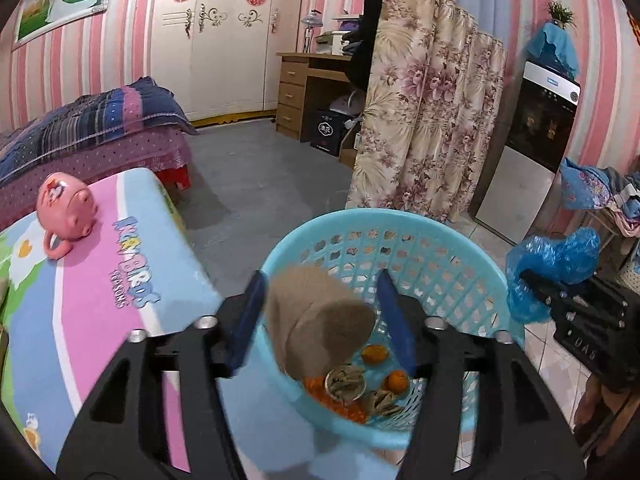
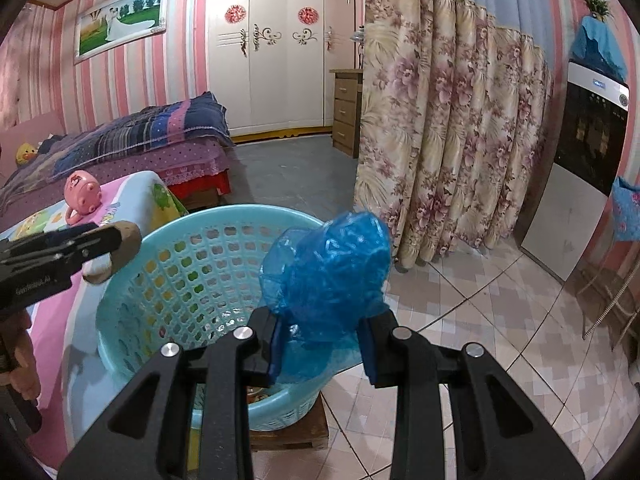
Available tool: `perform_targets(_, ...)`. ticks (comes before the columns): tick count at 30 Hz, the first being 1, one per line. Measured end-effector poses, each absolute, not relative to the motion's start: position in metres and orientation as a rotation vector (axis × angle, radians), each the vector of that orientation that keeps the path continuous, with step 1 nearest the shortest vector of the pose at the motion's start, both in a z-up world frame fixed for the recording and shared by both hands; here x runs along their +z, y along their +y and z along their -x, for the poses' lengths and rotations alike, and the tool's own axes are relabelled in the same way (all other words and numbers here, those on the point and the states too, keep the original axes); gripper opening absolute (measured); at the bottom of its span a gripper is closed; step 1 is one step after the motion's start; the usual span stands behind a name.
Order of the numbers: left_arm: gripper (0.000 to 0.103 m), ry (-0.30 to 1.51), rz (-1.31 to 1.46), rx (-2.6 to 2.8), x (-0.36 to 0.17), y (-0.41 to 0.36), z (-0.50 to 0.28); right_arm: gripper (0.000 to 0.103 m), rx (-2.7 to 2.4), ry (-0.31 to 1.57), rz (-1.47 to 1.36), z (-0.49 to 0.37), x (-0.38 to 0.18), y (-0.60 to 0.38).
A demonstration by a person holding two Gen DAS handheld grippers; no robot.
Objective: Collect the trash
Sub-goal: 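Carry the paper cup and blue bag in both grippers over the light-blue basket, then open both grippers to drop the cup and bag into the basket, then move both open grippers back over the table items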
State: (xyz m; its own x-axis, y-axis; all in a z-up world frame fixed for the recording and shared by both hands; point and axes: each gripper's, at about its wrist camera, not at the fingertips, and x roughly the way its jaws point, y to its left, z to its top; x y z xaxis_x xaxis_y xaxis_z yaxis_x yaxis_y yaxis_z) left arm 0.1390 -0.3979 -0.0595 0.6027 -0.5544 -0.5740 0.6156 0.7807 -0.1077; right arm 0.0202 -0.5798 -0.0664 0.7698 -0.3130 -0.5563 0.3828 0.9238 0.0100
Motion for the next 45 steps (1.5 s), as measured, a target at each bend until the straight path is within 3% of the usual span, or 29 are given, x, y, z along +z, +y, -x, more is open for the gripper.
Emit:
perform_targets(2, 0.078, 0.615, -0.115, -0.669, -0.058, -0.402, -0.140, 0.031, -0.379, 0.583, -0.127, -0.021, -0.069, -0.580)
perform_targets(13, 0.096, 0.577, -0.104, -0.525, -0.042, -0.346, -0.146, 0.031, -0.367, 0.592, -0.158, -0.036, -0.079, -0.571)
perform_targets(26, 0.097, 0.527, -0.117, -0.368, -0.002, -0.250, -0.127, 0.033, -0.361, 0.620, -0.125, -0.080, -0.080, -0.546)
perform_targets(27, 0.097, 0.527, -0.112, -0.355, 0.000, -0.242, -0.127, 0.038, -0.362, 0.625, -0.117, -0.083, -0.079, -0.544)
perform_targets(28, 0.097, 0.528, -0.104, -0.348, 0.000, -0.235, -0.127, 0.055, -0.364, 0.633, -0.109, -0.086, -0.078, -0.542)
perform_targets(30, 0.097, 0.528, -0.083, -0.328, 0.002, -0.219, -0.128, 0.074, -0.359, 0.636, -0.101, -0.090, -0.075, -0.536)
perform_targets(32, 0.097, 0.522, -0.065, -0.294, 0.000, -0.203, -0.129, 0.079, -0.365, 0.633, -0.094, -0.090, -0.071, -0.531)
perform_targets(34, 0.097, 0.531, -0.043, -0.276, -0.003, -0.188, -0.134, 0.091, -0.384, 0.626, -0.089, -0.088, -0.069, -0.525)
perform_targets(45, 0.097, 0.536, 0.007, -0.221, 0.004, -0.128, -0.146, 0.098, -0.320, 0.554, -0.022, -0.093, -0.034, -0.452)
